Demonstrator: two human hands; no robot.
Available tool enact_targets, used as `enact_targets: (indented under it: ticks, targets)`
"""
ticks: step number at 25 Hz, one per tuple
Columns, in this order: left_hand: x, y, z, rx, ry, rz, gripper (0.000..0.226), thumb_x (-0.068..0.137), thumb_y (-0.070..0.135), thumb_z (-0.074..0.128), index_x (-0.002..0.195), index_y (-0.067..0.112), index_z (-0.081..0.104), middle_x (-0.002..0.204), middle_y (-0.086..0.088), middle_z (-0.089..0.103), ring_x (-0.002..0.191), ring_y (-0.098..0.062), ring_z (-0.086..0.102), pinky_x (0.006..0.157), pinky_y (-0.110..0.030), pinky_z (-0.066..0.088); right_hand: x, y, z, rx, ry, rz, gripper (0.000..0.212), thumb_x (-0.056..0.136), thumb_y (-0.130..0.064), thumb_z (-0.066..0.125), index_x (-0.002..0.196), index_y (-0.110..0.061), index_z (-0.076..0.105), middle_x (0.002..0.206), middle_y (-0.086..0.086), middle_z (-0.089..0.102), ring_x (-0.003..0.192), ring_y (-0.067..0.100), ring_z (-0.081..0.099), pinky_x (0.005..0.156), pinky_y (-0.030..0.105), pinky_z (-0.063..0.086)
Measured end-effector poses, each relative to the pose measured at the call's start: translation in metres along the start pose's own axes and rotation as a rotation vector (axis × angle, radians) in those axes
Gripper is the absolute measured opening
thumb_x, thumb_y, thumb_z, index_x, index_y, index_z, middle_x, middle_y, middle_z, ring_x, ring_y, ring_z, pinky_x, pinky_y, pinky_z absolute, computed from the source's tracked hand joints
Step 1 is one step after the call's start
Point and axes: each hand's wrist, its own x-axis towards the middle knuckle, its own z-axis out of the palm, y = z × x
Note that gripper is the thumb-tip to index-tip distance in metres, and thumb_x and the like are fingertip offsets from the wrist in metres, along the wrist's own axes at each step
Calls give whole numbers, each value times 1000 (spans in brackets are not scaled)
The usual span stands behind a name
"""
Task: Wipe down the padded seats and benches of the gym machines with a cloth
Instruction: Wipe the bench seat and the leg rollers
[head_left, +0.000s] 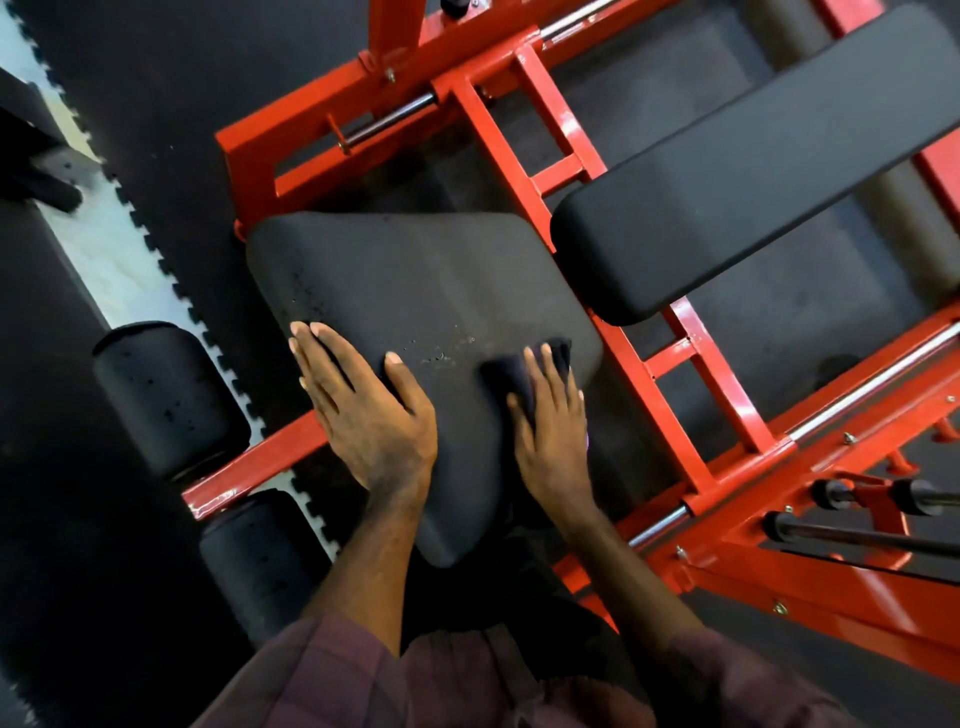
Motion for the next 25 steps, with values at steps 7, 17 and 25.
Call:
enact_targets:
  ticks: [7,17,25]
  targets:
    - [1,0,0,10,6,-5,71,109,30,47,165,-2,17,174,-20,12,163,-32,12,128,-52,25,72,2,-1,25,35,326,60,112,-45,38,167,-27,23,176,0,13,163,30,6,130,56,8]
    - [1,3,-2,-9,-19,-10,73,110,31,47,166,1,13,176,-17,8,163,-30,7,128,-54,25,113,20,-6,-61,-34,305,62,111,-50,35,167,-31,19,176,-3,12,162,33,10,129,57,13]
    - [2,3,-2,0,-14,-15,72,109,30,49,166,0,15,175,-18,10,163,-31,8,126,-55,28,108,41,-13,3,-70,286,61,109,-58,31,166,-40,21,176,-6,11,162,32,6,128,64,8]
